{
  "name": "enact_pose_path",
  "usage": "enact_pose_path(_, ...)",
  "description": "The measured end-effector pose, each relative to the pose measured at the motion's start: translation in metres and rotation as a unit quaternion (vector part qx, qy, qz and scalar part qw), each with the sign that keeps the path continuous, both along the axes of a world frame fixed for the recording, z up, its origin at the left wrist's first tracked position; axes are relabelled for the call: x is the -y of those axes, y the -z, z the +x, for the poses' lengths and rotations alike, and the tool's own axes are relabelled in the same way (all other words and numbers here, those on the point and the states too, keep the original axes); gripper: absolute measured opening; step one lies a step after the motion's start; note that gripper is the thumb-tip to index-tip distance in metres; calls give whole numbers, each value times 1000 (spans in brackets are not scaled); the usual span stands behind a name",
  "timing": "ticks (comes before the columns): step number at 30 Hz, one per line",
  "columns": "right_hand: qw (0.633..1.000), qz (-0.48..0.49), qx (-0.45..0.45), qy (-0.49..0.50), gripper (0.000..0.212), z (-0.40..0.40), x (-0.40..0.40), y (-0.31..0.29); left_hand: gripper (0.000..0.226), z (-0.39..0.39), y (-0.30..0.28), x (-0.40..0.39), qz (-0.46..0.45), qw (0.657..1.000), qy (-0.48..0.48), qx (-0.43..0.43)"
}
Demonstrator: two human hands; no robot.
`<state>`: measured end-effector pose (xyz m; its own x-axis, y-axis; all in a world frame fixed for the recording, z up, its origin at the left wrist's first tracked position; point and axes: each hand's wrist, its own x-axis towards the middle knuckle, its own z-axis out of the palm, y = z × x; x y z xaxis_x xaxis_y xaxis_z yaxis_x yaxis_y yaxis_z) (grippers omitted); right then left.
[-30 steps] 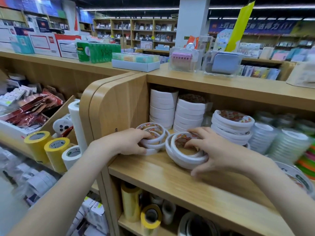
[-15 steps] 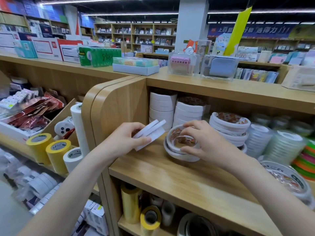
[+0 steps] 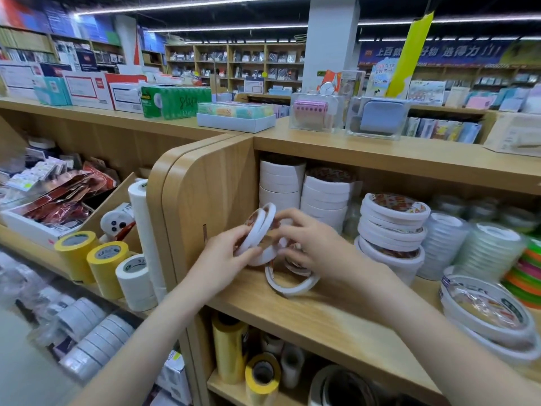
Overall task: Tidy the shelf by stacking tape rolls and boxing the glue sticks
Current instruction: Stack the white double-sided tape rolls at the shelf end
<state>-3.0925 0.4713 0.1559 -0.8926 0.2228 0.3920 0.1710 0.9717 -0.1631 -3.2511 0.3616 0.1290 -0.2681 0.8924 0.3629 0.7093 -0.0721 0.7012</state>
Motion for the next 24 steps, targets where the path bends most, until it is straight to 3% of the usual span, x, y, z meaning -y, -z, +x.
enact_pose_path(7, 999, 21, 31, 20, 17, -5, -1, -4, 19, -5, 7, 1, 80, 996, -27, 1)
enact_pose_path(13, 990, 96, -82, 57, 16, 16, -8, -22, 15, -4, 11, 2, 141, 986, -91, 3)
enact_pose_path(15, 985, 96, -116, 83, 16, 33, -7, -32, 19, -3, 12, -3, 123, 988, -93, -27)
enact_pose_path(19, 973, 96, -178, 108, 16, 52, -8, -34, 40, -1, 16, -17, 2, 994, -33, -109)
enact_pose_path(22, 969, 97, -179, 139, 16, 52, -15, -33, 55, 0, 14, -26, -10, 992, -17, -127)
enact_pose_path(24, 963, 105, -174, 179, 18, 47, -26, -33, 54, 2, 12, -31, -3, 992, -6, -125)
